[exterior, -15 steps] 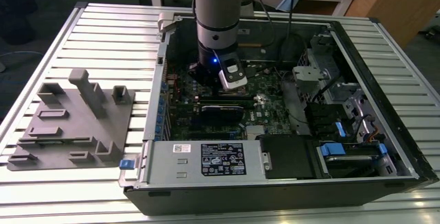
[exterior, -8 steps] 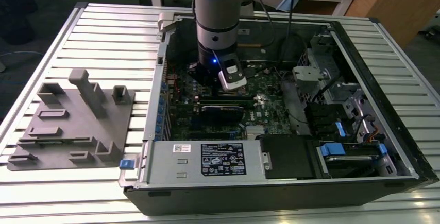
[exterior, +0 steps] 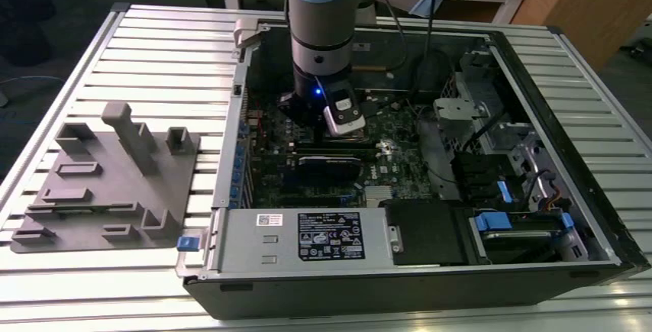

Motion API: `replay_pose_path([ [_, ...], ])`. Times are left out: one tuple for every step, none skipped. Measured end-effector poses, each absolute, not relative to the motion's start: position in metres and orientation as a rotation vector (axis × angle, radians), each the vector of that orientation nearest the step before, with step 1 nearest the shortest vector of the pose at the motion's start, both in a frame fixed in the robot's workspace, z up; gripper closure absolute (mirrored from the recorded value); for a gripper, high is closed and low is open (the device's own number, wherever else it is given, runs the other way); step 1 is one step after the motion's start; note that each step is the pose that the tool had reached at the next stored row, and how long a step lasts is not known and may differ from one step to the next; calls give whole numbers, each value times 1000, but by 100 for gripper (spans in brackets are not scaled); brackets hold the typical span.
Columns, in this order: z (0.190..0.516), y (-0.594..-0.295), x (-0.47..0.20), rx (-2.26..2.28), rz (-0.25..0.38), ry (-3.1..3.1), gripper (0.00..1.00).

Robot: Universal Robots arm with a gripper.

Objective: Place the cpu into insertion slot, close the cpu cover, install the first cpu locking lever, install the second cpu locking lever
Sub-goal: 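Install the second cpu locking lever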

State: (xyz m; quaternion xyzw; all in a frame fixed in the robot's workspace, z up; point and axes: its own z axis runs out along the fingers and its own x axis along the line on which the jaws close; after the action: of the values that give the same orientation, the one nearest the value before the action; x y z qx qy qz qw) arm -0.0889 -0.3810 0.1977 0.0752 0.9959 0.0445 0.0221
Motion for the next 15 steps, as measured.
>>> replay_pose_path([
  [198,-381,-89,233,147,3086,89],
  [198,-381,-89,233,156,3086,89],
  [198,-381,-89,234,166,3086,89],
  [198,-381,-89,234,174,3086,89],
  [198,-382,-89,234,180,3086,89],
  [198,-382,-89,234,185,3086,89],
  [198,-382,-89,234,190,3086,89],
  [198,-382,-89,235,193,3086,89],
  [198,-382,-89,234,194,3086,89],
  [199,-382,-89,234,195,3086,89],
  [200,-382,-89,234,196,3086,89],
  [203,-382,-89,234,196,3086,89],
  [206,-382,-89,234,196,3086,89],
  [209,-382,-89,234,196,3086,89],
  [212,-382,-89,234,197,3086,89],
])
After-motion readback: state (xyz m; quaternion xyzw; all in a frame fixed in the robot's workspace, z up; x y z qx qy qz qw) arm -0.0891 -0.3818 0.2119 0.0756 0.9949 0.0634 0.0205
